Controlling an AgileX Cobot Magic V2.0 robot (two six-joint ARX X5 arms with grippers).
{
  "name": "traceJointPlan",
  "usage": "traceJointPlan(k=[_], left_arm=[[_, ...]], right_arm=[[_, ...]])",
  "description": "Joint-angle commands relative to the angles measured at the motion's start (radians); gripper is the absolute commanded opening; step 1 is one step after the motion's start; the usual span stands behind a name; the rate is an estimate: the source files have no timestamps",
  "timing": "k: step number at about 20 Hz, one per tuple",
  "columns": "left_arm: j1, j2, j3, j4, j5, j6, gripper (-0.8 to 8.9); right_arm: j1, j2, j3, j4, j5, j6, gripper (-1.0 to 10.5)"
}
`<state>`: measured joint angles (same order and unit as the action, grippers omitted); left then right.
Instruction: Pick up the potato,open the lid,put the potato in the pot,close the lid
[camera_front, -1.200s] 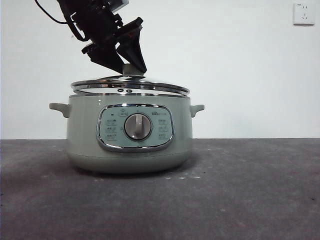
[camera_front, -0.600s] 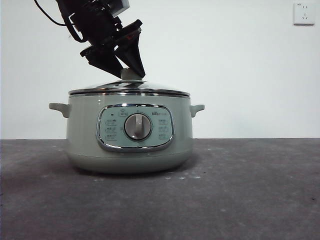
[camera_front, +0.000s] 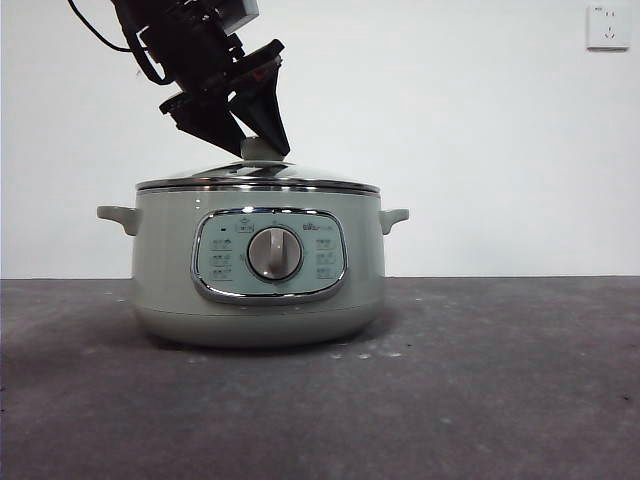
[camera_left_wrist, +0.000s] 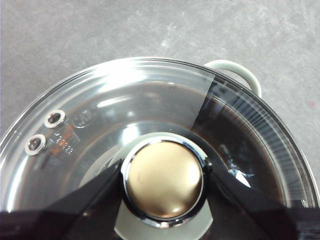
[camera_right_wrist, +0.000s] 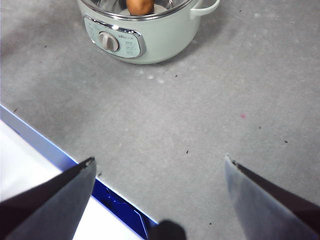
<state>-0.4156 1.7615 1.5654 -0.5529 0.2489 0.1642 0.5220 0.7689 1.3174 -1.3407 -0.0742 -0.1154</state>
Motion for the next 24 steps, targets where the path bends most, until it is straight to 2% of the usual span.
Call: traceJointPlan(k=[1,9,17,24], left_arm=[[-0.002,-0.010,0.013,0.001,0.013,-0.003,3.29],[0.007,-0.111,0.016,-0.041,0.013,-0.008,3.29],[0.006,-0.452,0.016,-0.458,0.024,-0.041,3.28],[0.006,-0.645,0.016,-0.564,0.023,-0.059,3.28]], right_arm=[[0.000,-0.001,-0.010,0.008,0.004,0.010,4.3],[0.000,-0.001,-0.010,0.008,0.004,0.010,4.3],[0.000,0.000,-0.010,0.009,0.004,0.007,4.3],[0.000,0.001,-0.010,0.009,0.004,0.007,4.3]])
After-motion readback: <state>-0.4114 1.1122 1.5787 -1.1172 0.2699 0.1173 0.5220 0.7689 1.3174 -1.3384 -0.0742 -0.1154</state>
